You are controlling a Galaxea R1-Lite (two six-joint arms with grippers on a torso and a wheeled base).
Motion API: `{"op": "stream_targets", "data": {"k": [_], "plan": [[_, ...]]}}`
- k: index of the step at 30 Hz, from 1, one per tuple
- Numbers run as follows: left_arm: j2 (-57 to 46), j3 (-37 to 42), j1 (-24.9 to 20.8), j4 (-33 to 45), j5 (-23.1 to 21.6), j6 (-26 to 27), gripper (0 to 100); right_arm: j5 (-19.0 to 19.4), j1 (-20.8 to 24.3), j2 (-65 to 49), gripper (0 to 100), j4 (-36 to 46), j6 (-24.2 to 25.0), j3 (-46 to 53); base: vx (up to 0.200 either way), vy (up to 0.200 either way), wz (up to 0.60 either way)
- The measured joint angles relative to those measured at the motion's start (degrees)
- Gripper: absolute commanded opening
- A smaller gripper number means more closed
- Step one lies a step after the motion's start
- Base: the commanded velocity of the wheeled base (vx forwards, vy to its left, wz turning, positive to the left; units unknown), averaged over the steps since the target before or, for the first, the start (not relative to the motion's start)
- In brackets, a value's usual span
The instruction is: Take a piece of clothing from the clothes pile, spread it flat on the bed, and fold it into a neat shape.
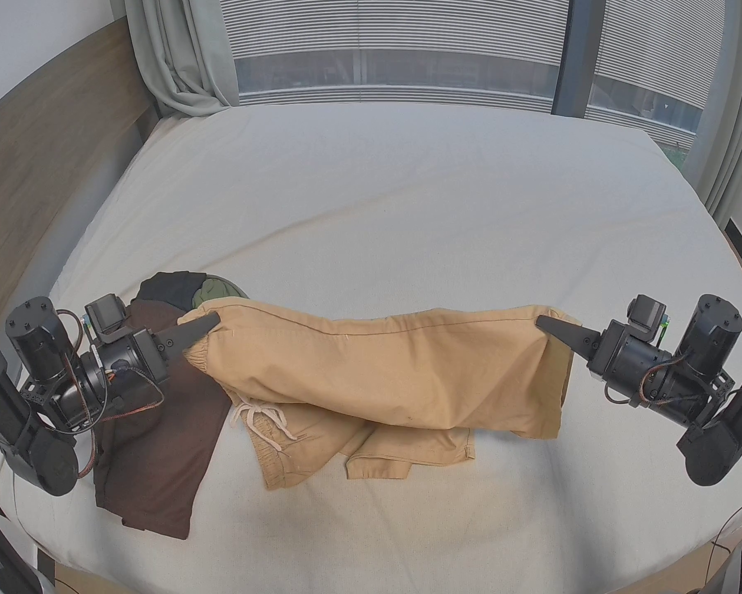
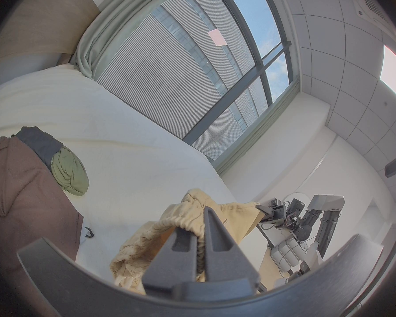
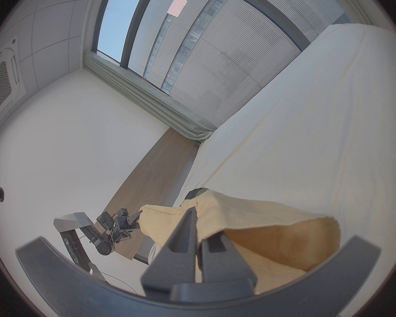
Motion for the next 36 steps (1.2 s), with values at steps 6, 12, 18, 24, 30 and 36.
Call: {"op": "stream_targets", "data": {"k": [6, 12, 18, 24, 30, 36], "plan": [[-0.12, -0.80, 0.11, 0.00, 0.44, -0.09, 0, 0.00, -1.16, -0.68, 0, 0.00, -1.56, 0.07, 0.000, 0.000, 0.00], [-0.09, -1.16, 0.66, 0.00, 0.71, -0.09, 0, 0.00, -3.19, -0.94, 0, 0.00, -3.91, -0.30, 0.000, 0.000, 0.00], [0.22, -1.79, 1.77, -0.02, 0.77, -0.06, 0, 0.00, -4.63, -1.02, 0, 0.00, -4.27, -0.63, 0.000, 0.000, 0.00], [0.71, -2.38, 2.79, 0.00, 0.74, -0.06, 0, 0.00, -5.84, -1.05, 0, -0.02, -4.29, -1.19, 0.000, 0.000, 0.00], [0.93, -2.46, 2.97, 0.00, 0.77, -0.05, 0, 0.01, -6.29, -1.05, 0, -0.02, -4.27, -1.68, 0.000, 0.000, 0.00], [1.21, -2.86, 3.23, -0.02, 1.18, 0.00, 0, 0.01, -6.75, -1.05, 0, -0.02, -4.24, -1.88, 0.000, 0.000, 0.00]]}}
